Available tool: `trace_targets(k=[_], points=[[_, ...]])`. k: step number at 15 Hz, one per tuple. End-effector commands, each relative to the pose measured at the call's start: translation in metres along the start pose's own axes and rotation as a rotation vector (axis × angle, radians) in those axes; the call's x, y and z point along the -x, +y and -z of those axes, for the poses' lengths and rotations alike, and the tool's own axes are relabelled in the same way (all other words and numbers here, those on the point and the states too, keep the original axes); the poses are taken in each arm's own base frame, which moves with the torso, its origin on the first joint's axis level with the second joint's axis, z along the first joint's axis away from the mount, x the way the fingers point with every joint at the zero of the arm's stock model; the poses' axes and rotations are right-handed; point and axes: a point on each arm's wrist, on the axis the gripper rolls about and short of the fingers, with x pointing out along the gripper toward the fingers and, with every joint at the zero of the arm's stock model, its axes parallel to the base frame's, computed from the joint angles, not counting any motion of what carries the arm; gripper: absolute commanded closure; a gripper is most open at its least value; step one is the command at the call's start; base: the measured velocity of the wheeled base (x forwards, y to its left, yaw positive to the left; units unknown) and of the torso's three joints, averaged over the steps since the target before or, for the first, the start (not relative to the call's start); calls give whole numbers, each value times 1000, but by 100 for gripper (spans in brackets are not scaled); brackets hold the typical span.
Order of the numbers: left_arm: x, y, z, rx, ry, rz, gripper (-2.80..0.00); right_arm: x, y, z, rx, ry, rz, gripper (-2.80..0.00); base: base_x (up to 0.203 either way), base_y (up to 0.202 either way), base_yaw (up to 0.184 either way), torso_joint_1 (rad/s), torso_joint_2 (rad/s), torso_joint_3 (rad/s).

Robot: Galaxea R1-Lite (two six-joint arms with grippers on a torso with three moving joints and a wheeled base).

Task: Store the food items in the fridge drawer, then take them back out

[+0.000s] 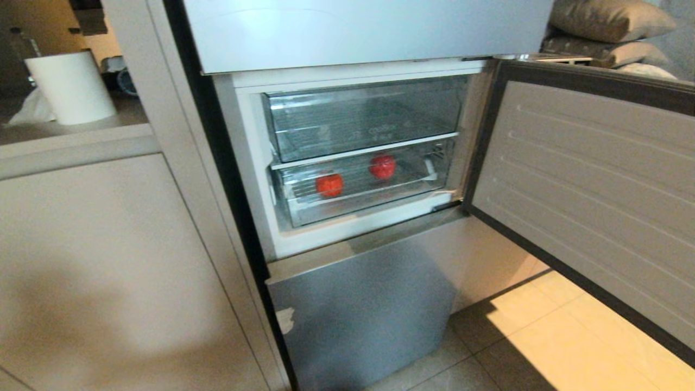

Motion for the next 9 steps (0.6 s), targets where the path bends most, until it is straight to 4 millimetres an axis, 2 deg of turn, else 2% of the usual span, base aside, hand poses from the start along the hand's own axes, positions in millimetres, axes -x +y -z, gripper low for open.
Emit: trace_targets(k=[1,6,9], points=[[0,0,0,0,0,-1,0,0,0,0,0,1,0,0,-2,8,-178,4,5,0],[0,0,0,0,0,0,0,0,0,0,-1,1,0,0,-1,9,-171,2,2,2],[0,0,0,0,0,-2,0,0,0,0,-3,1,0,0,0,3,-62,-1,0,5]])
